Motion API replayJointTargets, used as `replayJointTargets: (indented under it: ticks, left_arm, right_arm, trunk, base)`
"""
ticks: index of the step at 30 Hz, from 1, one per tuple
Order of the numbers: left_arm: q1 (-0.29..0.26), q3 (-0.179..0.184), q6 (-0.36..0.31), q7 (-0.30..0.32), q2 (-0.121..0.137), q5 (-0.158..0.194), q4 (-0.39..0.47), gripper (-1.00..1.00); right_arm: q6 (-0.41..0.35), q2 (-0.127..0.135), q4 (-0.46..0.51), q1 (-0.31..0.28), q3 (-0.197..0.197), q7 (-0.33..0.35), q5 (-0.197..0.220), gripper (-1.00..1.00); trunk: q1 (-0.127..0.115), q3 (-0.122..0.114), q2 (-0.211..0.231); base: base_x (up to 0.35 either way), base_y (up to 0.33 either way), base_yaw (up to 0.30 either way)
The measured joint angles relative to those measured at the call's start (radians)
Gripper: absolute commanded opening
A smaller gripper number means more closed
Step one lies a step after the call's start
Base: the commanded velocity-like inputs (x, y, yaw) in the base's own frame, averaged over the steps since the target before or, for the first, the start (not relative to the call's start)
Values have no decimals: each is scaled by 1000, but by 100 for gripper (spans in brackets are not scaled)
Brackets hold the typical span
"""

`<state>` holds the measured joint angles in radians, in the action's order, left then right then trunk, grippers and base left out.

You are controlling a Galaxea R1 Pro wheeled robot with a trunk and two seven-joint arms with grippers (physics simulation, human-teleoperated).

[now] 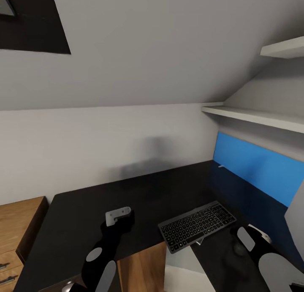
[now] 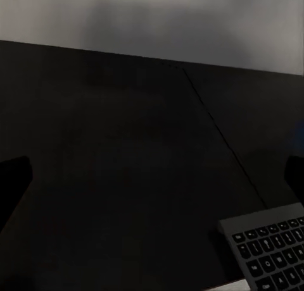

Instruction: In the bedroom, organize the workspace by keeping the computer under the desk, ensuring the monitor is on the desk, placing the keyboard on the desk next to the monitor, placing the mouse on the desk next to the keyboard, moving the folder from the swivel chair onto the desk next to the mouse, stacking the notebook on top of the folder with the pen on top of the notebook, and positioning the swivel chair next to the desk.

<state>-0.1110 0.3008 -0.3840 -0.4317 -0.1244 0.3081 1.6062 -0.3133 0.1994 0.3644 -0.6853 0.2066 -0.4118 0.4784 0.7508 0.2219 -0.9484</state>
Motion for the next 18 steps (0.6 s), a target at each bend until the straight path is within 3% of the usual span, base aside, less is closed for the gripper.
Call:
replayJointTargets:
  ticks: [9, 15, 18]
  left_arm:
    - [0, 0, 0, 0, 0, 0, 0, 100]
    - [0, 0, 0, 0, 0, 0, 0, 100]
    - [0, 0, 0, 0, 0, 0, 0, 100]
  right_arm:
    - [0, 0, 0, 0, 0, 1, 0, 100]
    - [0, 0, 0, 0, 0, 1, 0, 100]
    - [0, 0, 0, 0, 0, 1, 0, 100]
  trunk:
    - [35, 28, -63]
    - [35, 28, -63]
    - [46, 38, -84]
  base:
    - [0, 0, 0]
    - [0, 0, 0]
    - [0, 0, 0]
